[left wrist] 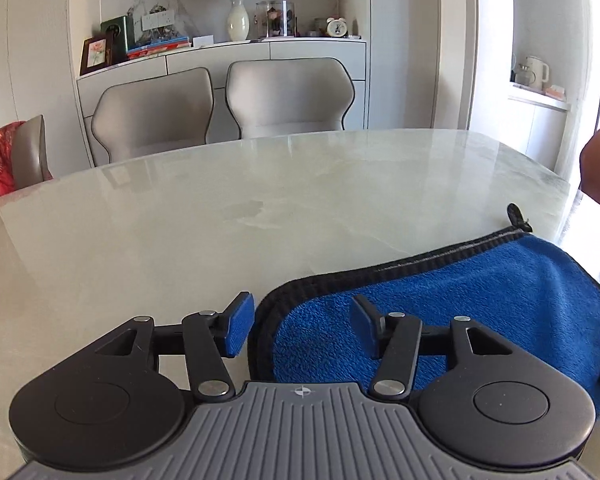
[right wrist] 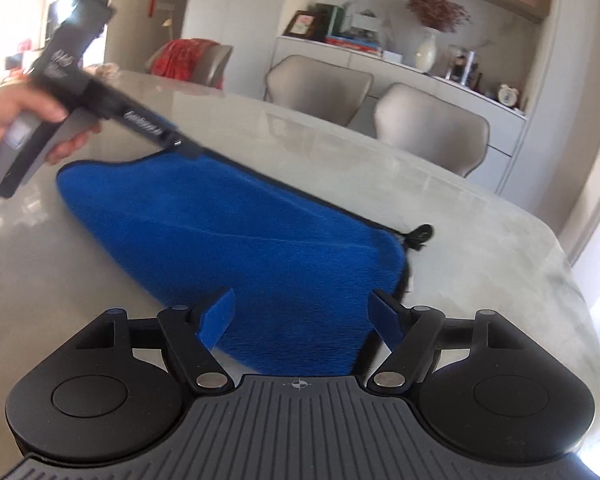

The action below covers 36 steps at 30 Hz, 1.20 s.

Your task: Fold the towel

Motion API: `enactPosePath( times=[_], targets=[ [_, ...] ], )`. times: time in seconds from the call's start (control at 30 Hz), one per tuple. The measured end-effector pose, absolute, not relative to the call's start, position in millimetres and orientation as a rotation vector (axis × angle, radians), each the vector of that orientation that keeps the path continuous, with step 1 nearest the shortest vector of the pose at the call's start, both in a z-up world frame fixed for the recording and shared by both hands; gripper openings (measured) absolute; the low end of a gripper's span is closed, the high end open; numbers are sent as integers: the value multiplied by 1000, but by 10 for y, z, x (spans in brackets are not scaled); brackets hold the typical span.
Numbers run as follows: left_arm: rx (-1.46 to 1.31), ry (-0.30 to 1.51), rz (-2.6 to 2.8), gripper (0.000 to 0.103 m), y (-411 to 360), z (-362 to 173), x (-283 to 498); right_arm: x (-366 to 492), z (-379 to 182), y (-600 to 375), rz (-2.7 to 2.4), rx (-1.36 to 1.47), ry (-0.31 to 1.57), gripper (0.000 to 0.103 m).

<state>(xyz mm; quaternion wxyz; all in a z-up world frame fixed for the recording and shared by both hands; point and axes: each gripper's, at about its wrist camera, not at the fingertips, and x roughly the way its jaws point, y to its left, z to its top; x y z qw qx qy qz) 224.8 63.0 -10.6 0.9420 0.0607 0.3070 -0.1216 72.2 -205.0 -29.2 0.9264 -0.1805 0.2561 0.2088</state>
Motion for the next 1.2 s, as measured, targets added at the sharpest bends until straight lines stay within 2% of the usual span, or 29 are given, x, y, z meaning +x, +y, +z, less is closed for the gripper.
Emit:
enactPosePath(
  times=[0.13,0.2,0.3,0.43,0.97,1.2],
  targets=[
    [141,630,-263,55,623,-180,2304,730,-291,-2070,439,-350,534,74],
    [140,625,-274,45,627,-191,2305,742,-289,-2097,442,-328,547,74],
    [168,619,-275,37,612,-189,2297,756,-274,-2114,445,-310,559,74],
    [199,604,-261,30,587,-189,2271,770,-268,-2122,445,-303,565,75],
    [313,565,-280,31,428,-181,2157,821,-271,-2154,450,-283,578,75],
    [265,588,-258,35,513,-202,2230,821,-272,-2155,453,-276,581,75]
  ],
)
